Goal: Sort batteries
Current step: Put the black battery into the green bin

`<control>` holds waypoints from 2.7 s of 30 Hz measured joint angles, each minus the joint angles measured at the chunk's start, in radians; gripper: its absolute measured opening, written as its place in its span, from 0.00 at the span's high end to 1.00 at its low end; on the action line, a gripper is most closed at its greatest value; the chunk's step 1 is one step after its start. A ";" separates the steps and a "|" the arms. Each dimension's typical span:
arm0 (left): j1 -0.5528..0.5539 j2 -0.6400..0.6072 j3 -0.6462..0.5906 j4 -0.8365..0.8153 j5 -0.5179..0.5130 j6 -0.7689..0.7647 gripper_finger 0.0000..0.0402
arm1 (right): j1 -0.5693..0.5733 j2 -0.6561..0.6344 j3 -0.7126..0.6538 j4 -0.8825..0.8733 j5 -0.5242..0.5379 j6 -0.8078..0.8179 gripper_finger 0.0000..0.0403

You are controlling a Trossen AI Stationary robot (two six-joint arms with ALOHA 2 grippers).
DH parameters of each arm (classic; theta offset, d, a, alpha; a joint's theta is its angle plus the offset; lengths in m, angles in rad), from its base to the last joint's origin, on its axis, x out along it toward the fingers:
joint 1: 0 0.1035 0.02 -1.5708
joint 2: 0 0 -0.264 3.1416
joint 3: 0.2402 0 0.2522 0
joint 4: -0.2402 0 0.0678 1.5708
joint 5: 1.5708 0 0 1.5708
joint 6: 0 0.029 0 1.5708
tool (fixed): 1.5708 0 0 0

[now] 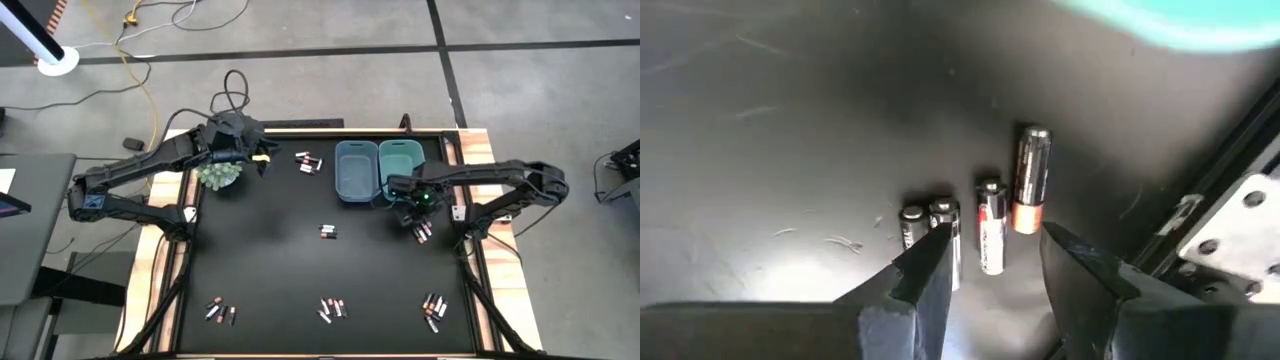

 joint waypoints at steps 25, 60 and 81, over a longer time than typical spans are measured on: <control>0.000 0.000 0.000 -0.001 0.000 0.000 0.82 | 0.093 -0.142 -0.205 0.201 0.106 0.301 0.58; 0.000 0.000 0.000 -0.004 0.000 -0.004 0.82 | 0.016 -0.147 -0.310 0.327 0.138 0.299 0.77; 0.000 0.000 0.000 -0.004 0.000 -0.003 0.82 | 0.016 -0.286 -0.278 0.256 0.119 0.343 0.86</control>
